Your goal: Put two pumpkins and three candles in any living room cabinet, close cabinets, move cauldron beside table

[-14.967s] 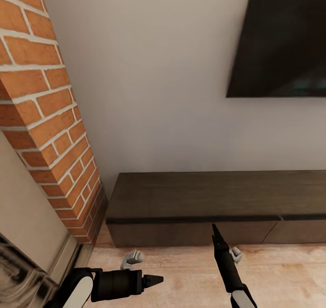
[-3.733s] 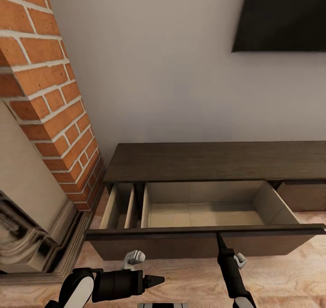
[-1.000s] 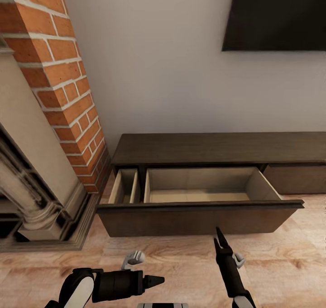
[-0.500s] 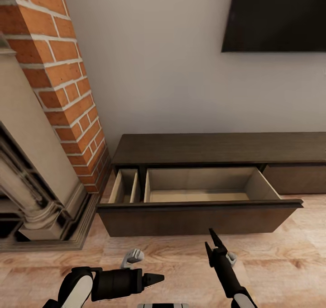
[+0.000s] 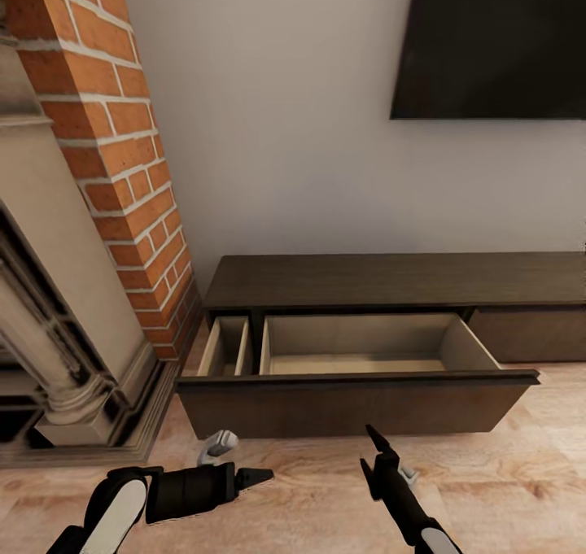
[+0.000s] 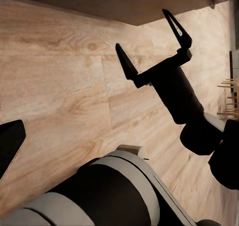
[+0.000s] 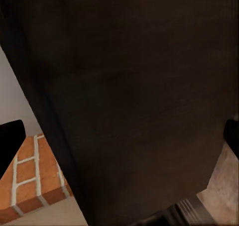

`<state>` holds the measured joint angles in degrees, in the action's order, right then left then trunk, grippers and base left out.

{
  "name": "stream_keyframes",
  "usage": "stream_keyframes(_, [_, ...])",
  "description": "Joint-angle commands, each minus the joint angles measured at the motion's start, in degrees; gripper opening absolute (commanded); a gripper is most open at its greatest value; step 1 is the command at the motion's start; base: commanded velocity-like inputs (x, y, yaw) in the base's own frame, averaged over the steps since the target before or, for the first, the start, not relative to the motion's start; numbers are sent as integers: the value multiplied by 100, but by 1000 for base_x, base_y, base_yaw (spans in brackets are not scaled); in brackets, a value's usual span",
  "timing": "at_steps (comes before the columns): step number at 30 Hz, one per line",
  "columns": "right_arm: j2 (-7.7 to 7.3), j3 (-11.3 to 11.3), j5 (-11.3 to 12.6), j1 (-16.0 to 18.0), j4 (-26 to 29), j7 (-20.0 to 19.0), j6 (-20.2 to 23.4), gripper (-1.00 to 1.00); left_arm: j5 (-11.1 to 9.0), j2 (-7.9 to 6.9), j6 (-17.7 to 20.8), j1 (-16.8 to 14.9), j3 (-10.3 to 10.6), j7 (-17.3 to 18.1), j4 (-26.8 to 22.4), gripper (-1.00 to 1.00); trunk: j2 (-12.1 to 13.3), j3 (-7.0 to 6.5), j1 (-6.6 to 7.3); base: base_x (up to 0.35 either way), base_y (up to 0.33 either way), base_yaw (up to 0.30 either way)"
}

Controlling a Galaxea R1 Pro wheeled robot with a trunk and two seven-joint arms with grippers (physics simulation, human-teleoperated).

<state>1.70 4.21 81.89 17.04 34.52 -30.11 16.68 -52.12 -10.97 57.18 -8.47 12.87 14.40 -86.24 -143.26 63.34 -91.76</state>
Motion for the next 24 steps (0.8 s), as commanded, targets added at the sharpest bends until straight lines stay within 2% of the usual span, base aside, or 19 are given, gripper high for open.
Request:
stream_keyframes(1, [6, 25, 130, 6, -35, 165, 70, 100, 51, -6, 10, -7, -47, 44, 4, 100, 0, -18, 4, 0, 0, 0])
stream_keyframes(3, [-4, 21, 235, 9, -67, 477, 103, 100, 57, -6, 12, -11, -99, -40, 8, 100, 3, -63, 9, 0, 0, 0])
stream_keyframes(6, [-10, 19, 280, 14, -121, 681, 389, 100, 19, -1, 13, -14, -126, -326, 10, 100, 123, -116, 75, 0, 0, 0])
stream_keyframes(11, [-25, -7, 263, 8, -278, 682, 890, 100, -6, 14, 13, -14, -97, -451, 11, 100, 323, -206, 184, 0, 0, 0])
stream_keyframes(14, [-110, -24, 220, -16, -386, 624, 1091, 100, -8, 21, 13, -14, -80, -467, 11, 100, 444, -260, 250, 0, 0, 0])
stream_keyframes(16, [-184, -37, 130, -21, -542, 592, 1147, 100, -9, 18, 13, -14, -78, -471, 11, 100, 524, -296, 294, 0, 0, 0])
stream_keyframes(24, [-234, -34, 18, -19, -1168, 571, 1173, 100, -9, 12, 13, -13, -75, -473, 11, 100, 845, -440, 470, 0, 0, 0])
